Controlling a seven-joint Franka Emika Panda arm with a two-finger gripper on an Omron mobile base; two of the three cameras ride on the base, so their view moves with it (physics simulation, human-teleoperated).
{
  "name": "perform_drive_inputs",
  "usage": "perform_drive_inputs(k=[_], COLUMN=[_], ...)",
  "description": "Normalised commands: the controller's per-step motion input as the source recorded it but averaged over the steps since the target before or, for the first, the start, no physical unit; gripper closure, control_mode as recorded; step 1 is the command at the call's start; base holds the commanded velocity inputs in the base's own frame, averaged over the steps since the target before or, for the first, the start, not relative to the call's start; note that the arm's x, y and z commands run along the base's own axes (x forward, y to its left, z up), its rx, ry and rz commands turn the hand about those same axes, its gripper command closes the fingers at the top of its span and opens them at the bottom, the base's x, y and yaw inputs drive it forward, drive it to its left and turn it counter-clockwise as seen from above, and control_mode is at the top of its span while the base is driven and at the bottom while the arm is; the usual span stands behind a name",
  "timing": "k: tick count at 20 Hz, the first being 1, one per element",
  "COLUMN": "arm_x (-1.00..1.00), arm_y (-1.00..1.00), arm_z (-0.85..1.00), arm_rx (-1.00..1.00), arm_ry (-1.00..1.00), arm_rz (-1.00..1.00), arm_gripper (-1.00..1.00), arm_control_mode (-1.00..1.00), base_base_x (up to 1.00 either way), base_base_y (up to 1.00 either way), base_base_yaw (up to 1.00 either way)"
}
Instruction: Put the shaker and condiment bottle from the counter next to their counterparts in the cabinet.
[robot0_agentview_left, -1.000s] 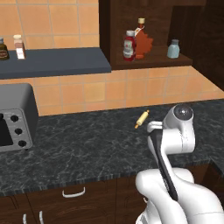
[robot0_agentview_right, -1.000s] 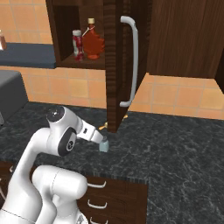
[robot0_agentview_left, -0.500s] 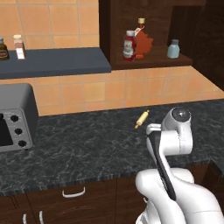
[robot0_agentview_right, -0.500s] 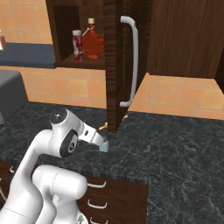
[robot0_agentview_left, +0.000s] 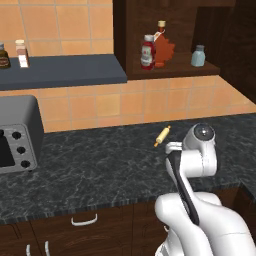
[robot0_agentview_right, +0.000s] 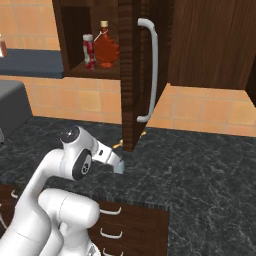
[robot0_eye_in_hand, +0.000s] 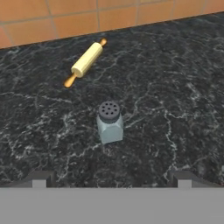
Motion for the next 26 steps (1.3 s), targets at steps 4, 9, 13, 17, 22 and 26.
perform_drive_inputs(k=[4,9,13,17,22,26], arm_x=[0.26,0.26,0.14,0.13,0.03,0.12], arm_y=[0.00,0.00,-0.03,-0.07,0.00,0.00], arm_z=[-0.21,-0.26,-0.27,-0.27,-0.18,-0.23], arm_rx=[0.00,0.00,0.00,0.00,0.00,0.00], arm_ry=[0.00,0.00,0.00,0.00,0.00,0.00], arm_rz=[0.00,0.00,0.00,0.00,0.00,0.00], arm_gripper=[-1.00,-1.00,-1.00,-1.00,-1.00,-1.00], arm_control_mode=[-1.00,-1.00,-1.00,-1.00,-1.00,-1.00], base_base_x=[0.00,0.00,0.00,0.00,0.00,0.00], base_base_y=[0.00,0.00,0.00,0.00,0.00,0.00], base_base_yaw=[0.00,0.00,0.00,0.00,0.00,0.00])
